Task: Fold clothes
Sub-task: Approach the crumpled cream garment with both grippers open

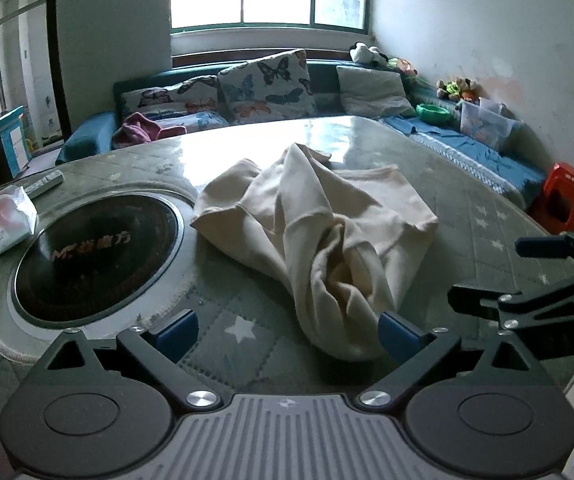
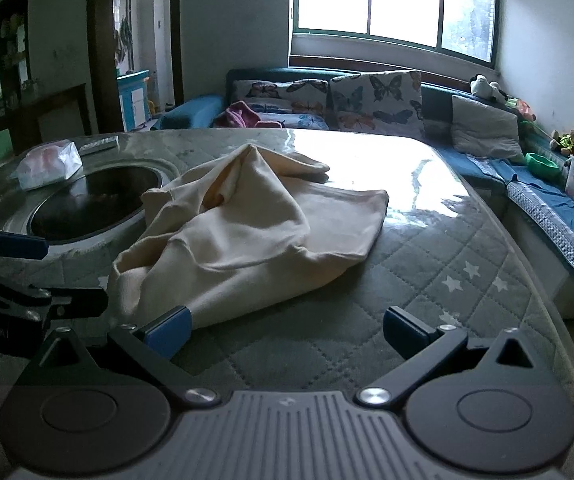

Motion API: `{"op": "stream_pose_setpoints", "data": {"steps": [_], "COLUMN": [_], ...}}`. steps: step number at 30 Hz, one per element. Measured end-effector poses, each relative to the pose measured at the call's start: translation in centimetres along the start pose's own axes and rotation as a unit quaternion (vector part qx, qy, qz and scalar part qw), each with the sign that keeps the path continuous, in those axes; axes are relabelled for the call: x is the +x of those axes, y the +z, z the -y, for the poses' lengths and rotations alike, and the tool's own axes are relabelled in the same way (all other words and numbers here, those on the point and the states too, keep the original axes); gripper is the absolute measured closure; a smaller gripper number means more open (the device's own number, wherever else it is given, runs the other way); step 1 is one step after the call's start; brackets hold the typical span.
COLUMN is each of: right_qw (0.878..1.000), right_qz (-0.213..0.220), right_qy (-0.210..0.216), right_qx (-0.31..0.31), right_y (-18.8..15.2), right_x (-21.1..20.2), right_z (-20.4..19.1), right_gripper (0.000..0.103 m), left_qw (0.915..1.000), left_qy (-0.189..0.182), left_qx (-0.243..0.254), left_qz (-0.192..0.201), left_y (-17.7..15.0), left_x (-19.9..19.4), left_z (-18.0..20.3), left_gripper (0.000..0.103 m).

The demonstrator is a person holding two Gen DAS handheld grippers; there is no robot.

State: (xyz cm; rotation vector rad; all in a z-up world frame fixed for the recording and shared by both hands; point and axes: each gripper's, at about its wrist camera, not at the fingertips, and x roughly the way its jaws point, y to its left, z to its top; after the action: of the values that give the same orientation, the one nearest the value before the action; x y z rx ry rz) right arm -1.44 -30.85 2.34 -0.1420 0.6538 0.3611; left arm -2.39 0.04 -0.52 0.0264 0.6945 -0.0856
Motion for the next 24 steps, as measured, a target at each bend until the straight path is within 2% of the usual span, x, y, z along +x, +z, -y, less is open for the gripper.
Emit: {"op": "stream_pose_setpoints", "data": {"steps": [24], "right_qw": [1.0], "right_qz": [-0.006], "right_qy": [-0.005], "right_qx": [-0.006], "right_y": [-0.42], "right_x": [-0.21], "right_z": [-0.44], "right_gripper": [0.001], "left_qw": [0.9996], "left_qy": [0.018], "left_qx": [0.013], "left_qz": [-0.018], "left_y": [-0.93], "left_x": [0.3], "left_z": [0.87], "left_gripper": [0.002]}}
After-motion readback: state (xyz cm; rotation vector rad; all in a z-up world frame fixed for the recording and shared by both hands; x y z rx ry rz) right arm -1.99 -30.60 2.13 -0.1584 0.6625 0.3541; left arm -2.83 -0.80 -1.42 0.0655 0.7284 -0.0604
